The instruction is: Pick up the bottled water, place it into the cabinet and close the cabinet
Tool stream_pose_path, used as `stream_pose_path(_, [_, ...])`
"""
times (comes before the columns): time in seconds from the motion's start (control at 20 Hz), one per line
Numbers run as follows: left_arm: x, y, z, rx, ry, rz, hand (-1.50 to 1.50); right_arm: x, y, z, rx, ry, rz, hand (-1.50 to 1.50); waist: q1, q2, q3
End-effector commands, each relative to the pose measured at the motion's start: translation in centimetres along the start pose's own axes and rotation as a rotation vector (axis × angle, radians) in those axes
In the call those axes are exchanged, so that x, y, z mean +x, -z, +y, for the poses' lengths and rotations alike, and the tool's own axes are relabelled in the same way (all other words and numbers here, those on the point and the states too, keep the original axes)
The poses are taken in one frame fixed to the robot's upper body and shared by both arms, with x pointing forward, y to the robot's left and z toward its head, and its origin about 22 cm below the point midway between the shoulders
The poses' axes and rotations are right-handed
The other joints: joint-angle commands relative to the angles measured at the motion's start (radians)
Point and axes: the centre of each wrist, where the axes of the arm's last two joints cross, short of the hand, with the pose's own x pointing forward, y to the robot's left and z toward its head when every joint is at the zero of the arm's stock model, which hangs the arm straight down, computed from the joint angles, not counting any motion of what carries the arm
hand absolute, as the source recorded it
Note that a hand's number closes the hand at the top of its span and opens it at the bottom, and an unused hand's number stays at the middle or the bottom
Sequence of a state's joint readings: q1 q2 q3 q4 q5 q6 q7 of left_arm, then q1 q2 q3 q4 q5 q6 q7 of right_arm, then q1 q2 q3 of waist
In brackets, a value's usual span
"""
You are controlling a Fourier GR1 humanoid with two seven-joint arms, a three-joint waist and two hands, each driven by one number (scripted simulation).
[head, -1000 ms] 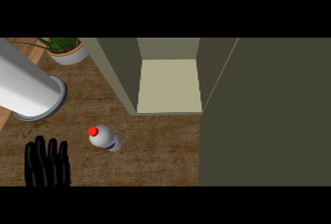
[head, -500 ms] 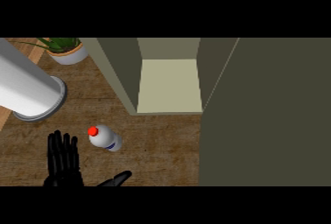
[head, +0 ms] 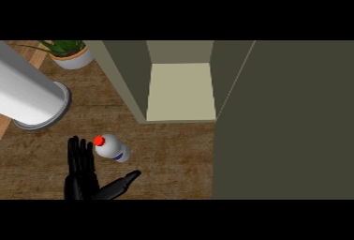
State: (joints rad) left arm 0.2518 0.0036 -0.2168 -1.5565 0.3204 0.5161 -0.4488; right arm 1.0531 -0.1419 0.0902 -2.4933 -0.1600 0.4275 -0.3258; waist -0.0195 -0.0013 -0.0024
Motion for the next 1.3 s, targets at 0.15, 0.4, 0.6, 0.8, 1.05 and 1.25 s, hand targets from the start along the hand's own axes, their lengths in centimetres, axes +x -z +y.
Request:
stream_pose_path(0.15, [-4.0, 2.1, 1.7, 0.047, -0.008, -0.006, -1.50, 4.7, -0.2, 0.9, 0.009, -0.018, -0.061, -1.50, -0.007, 0.001, -0.001])
stream_pose_path(0.4, [-5.2, 3.3, 2.9, 0.065, -0.004, -0.013, -1.50, 3.8, -0.8, -0.2, 0.001, -0.024, -0.072, -1.50, 0.003, 0.001, 0.001])
stream_pose_path(0.6, [-6.3, 4.0, 5.1, 0.046, 0.011, -0.013, -1.50, 4.2, -1.1, -0.7, 0.006, -0.027, -0.061, -1.50, 0.007, 0.003, 0.001])
stream_pose_path(0.8, [-7.4, 4.6, 3.1, 0.057, -0.041, -0.005, -1.50, 3.1, -1.2, -0.7, 0.003, -0.023, -0.061, -1.50, 0.008, 0.002, 0.001])
stream_pose_path(1.05, [-8.4, 5.0, 1.4, 0.000, -0.167, -0.003, -1.50, 3.4, -1.4, 0.1, -0.005, -0.021, -0.060, -1.50, 0.000, 0.002, 0.000])
stream_pose_path(1.25, [-9.5, 4.7, 2.5, -0.026, -0.232, -0.034, -1.50, 3.6, -1.0, -0.7, -0.007, -0.060, -0.067, -1.50, 0.008, 0.003, 0.001])
